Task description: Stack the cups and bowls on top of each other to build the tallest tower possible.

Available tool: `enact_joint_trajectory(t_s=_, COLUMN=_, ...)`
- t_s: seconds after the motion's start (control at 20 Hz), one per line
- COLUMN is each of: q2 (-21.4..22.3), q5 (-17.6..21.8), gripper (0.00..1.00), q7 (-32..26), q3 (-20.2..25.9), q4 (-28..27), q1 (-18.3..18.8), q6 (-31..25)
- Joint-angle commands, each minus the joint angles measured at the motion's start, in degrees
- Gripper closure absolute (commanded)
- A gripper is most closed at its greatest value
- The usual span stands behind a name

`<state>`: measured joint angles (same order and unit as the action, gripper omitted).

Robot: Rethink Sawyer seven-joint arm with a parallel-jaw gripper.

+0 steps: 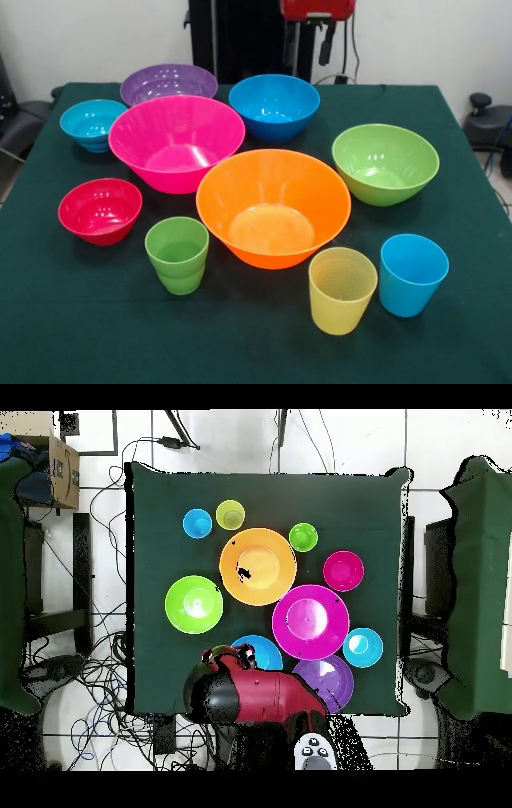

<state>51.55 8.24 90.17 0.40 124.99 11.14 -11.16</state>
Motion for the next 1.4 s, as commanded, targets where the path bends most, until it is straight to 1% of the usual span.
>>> enact_joint_trajectory(t_s=0.05, q2=0.24, q5=-5.52, gripper=0.00, q7=12.98, q3=-0.21, q4=1.33, q1=0.26, q6=-7.19)
enact_joint_trajectory(t_s=0.4, q2=-0.63, q5=-5.69, gripper=0.00, q7=12.53, q3=-0.37, q4=1.47, q1=-0.09, q6=-5.96)
enact_joint_trajectory(t_s=0.7, q2=-0.98, q5=-4.92, gripper=0.00, q7=12.98, q3=-0.20, q4=1.37, q1=0.23, q6=-5.61)
enact_joint_trajectory(t_s=0.9, q2=-4.34, q5=-4.35, gripper=0.00, q7=13.93, q3=-0.15, q4=-0.06, q1=0.02, q6=-2.90)
enact_joint_trajectory(t_s=1.15, q2=-9.78, q5=-5.42, gripper=0.00, q7=15.02, q3=0.60, q4=-3.90, q1=-0.57, q6=-0.87)
enact_joint_trajectory(t_s=1.4, q2=-14.01, q5=-6.46, gripper=0.00, q7=16.04, q3=0.98, q4=-6.67, q1=-1.43, q6=1.51)
